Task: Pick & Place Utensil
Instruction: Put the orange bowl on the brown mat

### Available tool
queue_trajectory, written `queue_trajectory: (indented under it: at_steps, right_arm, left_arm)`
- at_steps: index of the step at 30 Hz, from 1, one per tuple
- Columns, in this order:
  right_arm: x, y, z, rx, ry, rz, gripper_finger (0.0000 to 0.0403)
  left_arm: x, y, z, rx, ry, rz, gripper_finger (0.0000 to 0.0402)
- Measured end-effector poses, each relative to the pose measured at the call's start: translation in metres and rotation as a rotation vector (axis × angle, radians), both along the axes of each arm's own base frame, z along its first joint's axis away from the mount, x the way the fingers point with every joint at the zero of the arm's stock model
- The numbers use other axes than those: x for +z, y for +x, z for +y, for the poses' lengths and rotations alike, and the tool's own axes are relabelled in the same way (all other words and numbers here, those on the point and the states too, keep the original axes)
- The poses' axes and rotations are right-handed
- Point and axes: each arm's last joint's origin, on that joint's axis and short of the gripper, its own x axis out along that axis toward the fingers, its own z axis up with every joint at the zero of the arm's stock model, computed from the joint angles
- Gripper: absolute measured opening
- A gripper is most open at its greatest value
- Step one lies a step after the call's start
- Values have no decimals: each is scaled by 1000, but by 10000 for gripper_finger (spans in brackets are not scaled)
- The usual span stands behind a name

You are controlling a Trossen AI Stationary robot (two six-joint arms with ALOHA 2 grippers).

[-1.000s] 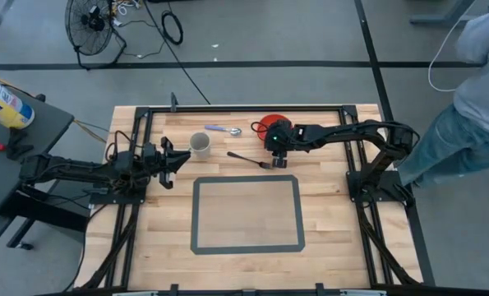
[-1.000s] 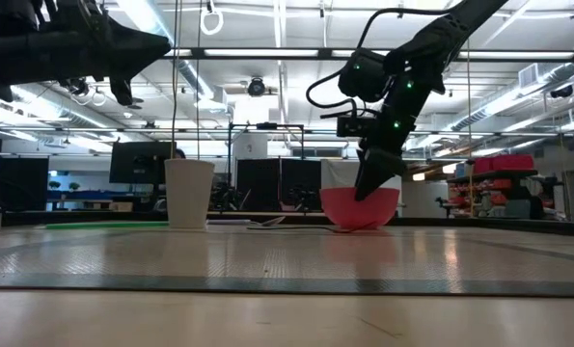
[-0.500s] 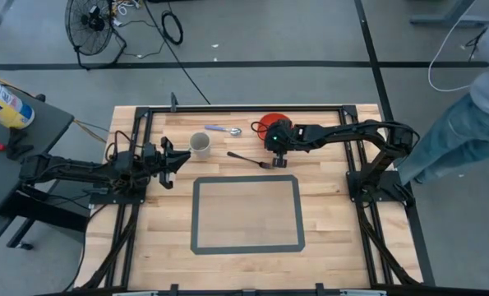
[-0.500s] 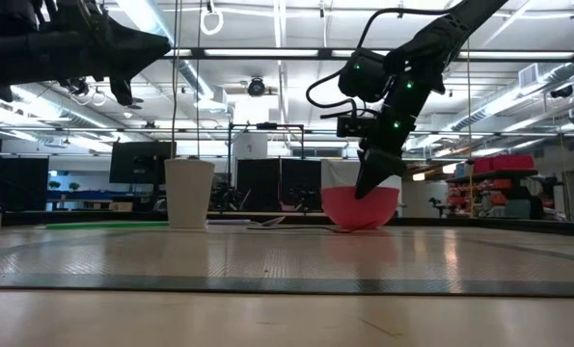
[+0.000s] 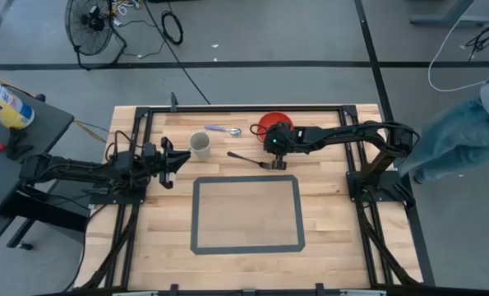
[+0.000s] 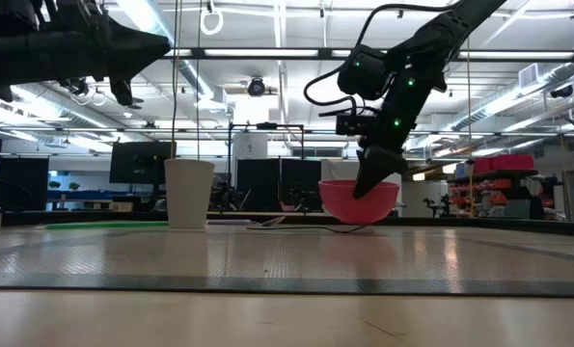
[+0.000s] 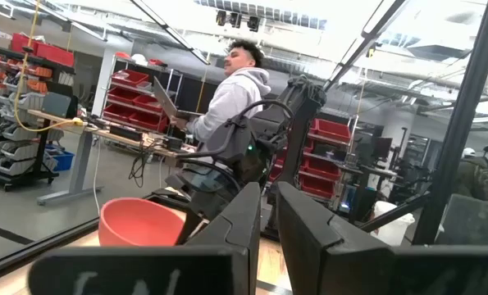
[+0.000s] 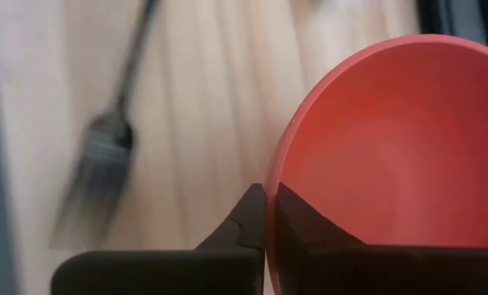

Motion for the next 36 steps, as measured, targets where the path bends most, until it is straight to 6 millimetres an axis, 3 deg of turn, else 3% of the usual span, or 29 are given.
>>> queue_trajectory:
  at_steps: [3, 10, 14, 22, 30, 36]
  right_arm:
    - [5, 3, 9, 9, 48, 15, 6]
    - [42, 21, 39, 17, 108, 13, 6]
    - [58, 33, 75, 102, 134, -43, 5]
    - [82, 43, 170, 268, 240, -180, 5]
    - [71, 68, 241, 347, 254, -149, 5]
    - [49, 77, 257, 349, 269, -30, 5]
  left_arm:
    - [0, 0, 0, 0, 0, 0, 48]
    - [0, 0, 0, 0, 0, 0, 48]
    - [0, 0, 0, 0, 1, 0, 48]
    - [0, 0, 0, 1, 1, 0, 48]
    - [0, 0, 0, 0, 0, 0, 48]
    - [0, 0, -1, -44, -14, -6, 48]
